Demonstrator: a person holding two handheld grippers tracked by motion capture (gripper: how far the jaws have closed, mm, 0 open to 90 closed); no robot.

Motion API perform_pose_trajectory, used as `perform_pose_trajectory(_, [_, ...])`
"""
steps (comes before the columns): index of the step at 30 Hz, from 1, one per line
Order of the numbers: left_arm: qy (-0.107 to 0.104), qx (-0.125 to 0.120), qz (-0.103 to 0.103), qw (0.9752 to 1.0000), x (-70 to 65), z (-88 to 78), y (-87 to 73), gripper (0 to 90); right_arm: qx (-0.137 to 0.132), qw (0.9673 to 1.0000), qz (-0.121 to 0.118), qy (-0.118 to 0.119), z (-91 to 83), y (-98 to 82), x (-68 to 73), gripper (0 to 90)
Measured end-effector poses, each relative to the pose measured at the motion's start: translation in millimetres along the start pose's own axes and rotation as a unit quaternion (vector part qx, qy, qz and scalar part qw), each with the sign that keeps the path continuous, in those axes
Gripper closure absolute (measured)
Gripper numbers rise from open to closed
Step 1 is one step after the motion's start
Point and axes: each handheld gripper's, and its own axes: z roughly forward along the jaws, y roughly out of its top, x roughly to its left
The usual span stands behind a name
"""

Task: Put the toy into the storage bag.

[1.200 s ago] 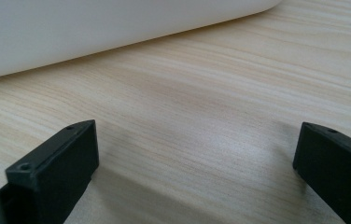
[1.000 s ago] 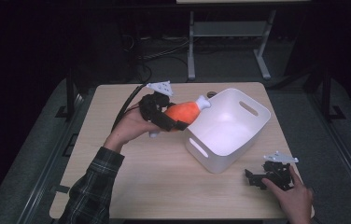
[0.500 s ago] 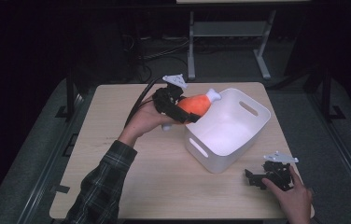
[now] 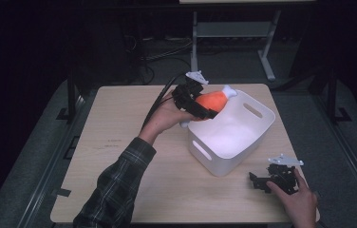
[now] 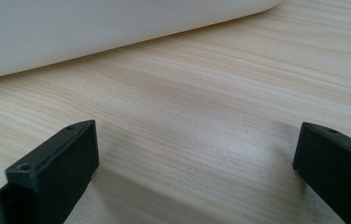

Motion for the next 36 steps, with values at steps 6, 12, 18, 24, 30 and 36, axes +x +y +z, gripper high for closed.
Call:
perform_pose_trajectory(6, [0.009,0.005,-0.004,0.9999,-1.7,19.6,5.8,22.6,0.000,1.0000,0.001,0.001,0.1,0.0,0.1,0.0])
perform_pose_trajectory(12, [0.014,0.007,-0.009,0.9998,0.8,31.1,6.3,22.4,0.000,1.0000,0.000,0.001,0.1,0.0,0.0,0.0])
perform_pose_trajectory(18, [0.014,0.014,-0.014,0.9997,2.8,41.4,5.4,21.9,0.000,1.0000,0.000,0.001,0.0,0.0,0.0,0.0])
perform_pose_trajectory(24, [0.013,0.017,-0.017,0.9996,2.7,47.9,3.9,21.1,0.000,1.0000,0.001,0.001,0.0,0.0,0.1,0.0])
perform_pose_trajectory(30, [0.013,0.014,-0.018,0.9996,2.8,51.2,1.5,19.9,0.000,1.0000,0.000,0.001,0.1,0.0,0.0,0.0])
perform_pose_trajectory(36, [0.012,0.020,-0.020,0.9995,4.5,54.4,-2.7,19.0,0.000,1.0000,0.000,0.001,0.1,0.0,0.0,0.0])
